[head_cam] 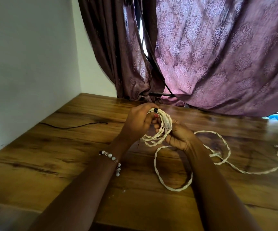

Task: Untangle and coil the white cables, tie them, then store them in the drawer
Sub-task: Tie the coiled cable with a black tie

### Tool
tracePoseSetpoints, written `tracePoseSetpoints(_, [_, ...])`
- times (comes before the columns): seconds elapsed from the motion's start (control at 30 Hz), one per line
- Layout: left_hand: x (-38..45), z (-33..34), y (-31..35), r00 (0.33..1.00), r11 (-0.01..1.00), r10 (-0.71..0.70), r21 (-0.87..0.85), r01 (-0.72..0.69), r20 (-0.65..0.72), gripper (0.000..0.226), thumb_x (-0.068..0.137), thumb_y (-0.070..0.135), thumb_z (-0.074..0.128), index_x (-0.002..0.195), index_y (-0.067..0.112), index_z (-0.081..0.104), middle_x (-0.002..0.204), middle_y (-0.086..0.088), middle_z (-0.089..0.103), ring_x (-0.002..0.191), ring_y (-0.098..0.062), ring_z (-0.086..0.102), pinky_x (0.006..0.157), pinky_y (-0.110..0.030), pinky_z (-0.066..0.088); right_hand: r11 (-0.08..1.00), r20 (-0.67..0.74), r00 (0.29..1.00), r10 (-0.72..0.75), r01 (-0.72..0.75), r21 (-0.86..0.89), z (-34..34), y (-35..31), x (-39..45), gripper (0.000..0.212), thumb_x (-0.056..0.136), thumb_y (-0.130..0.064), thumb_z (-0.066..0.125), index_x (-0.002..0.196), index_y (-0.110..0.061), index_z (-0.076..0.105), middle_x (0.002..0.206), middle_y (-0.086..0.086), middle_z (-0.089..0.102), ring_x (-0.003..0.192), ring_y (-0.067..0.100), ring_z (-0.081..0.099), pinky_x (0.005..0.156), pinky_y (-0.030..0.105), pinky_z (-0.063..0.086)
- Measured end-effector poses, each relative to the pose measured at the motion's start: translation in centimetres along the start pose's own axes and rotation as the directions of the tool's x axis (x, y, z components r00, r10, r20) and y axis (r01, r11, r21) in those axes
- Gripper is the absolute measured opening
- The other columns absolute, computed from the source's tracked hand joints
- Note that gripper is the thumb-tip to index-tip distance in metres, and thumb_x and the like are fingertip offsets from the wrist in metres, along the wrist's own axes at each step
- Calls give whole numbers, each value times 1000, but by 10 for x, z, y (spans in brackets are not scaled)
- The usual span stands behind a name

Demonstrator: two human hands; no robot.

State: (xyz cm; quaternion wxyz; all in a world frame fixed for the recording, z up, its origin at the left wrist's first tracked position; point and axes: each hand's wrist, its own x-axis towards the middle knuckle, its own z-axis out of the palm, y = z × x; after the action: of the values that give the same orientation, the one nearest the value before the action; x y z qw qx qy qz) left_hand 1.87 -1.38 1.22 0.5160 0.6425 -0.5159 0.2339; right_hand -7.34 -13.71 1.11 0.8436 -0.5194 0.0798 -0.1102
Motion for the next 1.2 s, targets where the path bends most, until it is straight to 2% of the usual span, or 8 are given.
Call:
tracePoseSetpoints(0.1, [0,1,1,999,999,43,-16,-43,9,21,84,-13,54,102,-9,64,93,-16,61,84,13,54,71,1,41,999,31,999,11,-12,39,6,0,-3,18,64,1,61,78,2,73,76,18,71,65,23,71,55,30,58])
tracePoseSetpoints(0.37, [2,1,0,994,993,105,48,-105,1,26,83,2,50,104,-5,65,93,-16,58,83,-14,55,74,-17,46,989,-114,991,76,-60,136,3,1,7,18,88,2,43,96,0,60,81,11,71,73,19,70,69,30,60])
tracePoseSetpoints(0.47, [2,2,5,994,994,105,19,-106,29,35,81,14,45,103,-4,66,93,-16,59,83,-11,55,74,-11,44,973,-83,993,80,-60,222,-1,3,10,33,76,6,64,108,5,59,106,17,62,96,23,64,84,36,57])
tracePoseSetpoints(0.67, [2,5,-2,995,995,104,12,-104,11,25,79,-9,60,102,-4,67,95,-15,62,85,-17,58,73,-32,49,966,-142,990,14,23,256,12,-5,2,25,78,2,49,70,3,72,69,12,69,57,16,68,53,24,57])
tracePoseSetpoints(0.77, [-1,7,-1,996,995,91,-33,-90,22,23,77,1,66,100,3,71,95,-13,60,87,-14,56,75,-25,48,985,-276,961,19,29,168,9,-7,5,17,90,-5,47,97,-1,62,74,11,67,55,18,67,45,25,54])
tracePoseSetpoints(0.87, [-5,10,0,996,999,-10,-49,14,85,22,76,12,68,97,7,73,89,-10,61,80,-15,58,69,-21,45,983,-291,956,-25,76,168,7,-9,5,31,76,0,62,106,6,58,81,17,70,63,22,70,52,28,56])
tracePoseSetpoints(1.0, [-2,11,2,980,978,-177,-96,186,88,24,70,15,80,91,7,72,89,-6,67,81,-16,62,69,-15,45,967,-374,898,-233,255,10,4,-13,4,14,81,14,59,80,1,61,62,10,69,55,18,68,51,27,56])
tracePoseSetpoints(1.2, [3,7,2,935,918,-298,-210,336,192,18,69,14,82,84,10,73,82,0,72,70,-4,65,62,-22,51,875,-374,802,-466,353,-331,13,-15,3,14,81,15,60,75,3,63,64,11,65,55,15,62,54,25,54])
